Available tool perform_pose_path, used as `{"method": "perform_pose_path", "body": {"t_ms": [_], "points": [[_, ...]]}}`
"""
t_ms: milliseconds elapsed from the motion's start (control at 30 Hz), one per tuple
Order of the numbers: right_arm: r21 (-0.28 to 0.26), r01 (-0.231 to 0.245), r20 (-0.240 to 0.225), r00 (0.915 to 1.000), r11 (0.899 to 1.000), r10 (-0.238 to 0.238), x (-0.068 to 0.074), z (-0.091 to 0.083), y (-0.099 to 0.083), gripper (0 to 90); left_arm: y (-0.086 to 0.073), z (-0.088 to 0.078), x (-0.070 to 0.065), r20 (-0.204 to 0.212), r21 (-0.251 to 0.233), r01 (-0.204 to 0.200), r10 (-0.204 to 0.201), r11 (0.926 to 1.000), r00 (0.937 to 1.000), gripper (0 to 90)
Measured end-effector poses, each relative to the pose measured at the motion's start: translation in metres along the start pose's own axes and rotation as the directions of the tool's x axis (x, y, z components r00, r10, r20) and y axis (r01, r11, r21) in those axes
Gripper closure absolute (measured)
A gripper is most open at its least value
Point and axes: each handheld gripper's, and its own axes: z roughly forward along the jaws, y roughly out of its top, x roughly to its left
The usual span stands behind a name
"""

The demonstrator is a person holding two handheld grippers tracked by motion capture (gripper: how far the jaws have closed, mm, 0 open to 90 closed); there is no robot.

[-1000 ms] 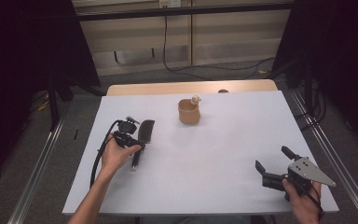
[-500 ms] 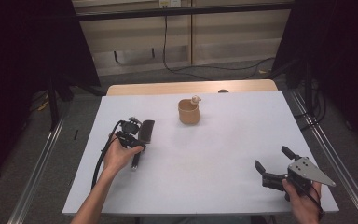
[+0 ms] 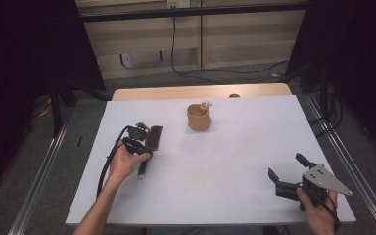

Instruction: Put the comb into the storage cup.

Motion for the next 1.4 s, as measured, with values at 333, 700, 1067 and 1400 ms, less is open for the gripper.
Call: {"method": "perform_pose_path", "body": {"t_ms": [333,700,1067,1400], "points": [[-0.001,-0.001,-0.004,1.0,1.0,0.001,0.0,0.0,0.0,0.0,-0.001,-0.001,0.005,0.016,-0.006,0.002,-0.002,1.0,0.9999,72.4],[0.0,-0.002,-0.004,1.0,1.0,0.002,0.0,0.0,0.0,0.0,-0.001,-0.002,0.006,0.031,-0.007,0.025,-0.025,0.9997,0.9992,72.6],[0.001,-0.002,0.001,1.0,1.0,0.002,-0.001,-0.001,0.0,0.0,-0.004,-0.004,0.013,0.067,-0.04,0.02,-0.017,0.999,0.9976,72.7],[0.001,-0.003,0.002,1.0,1.0,0.003,0.0,-0.001,0.0,0.0,-0.006,-0.01,0.017,0.059,-0.081,0.038,-0.034,0.996,0.9977,72.7]]}}
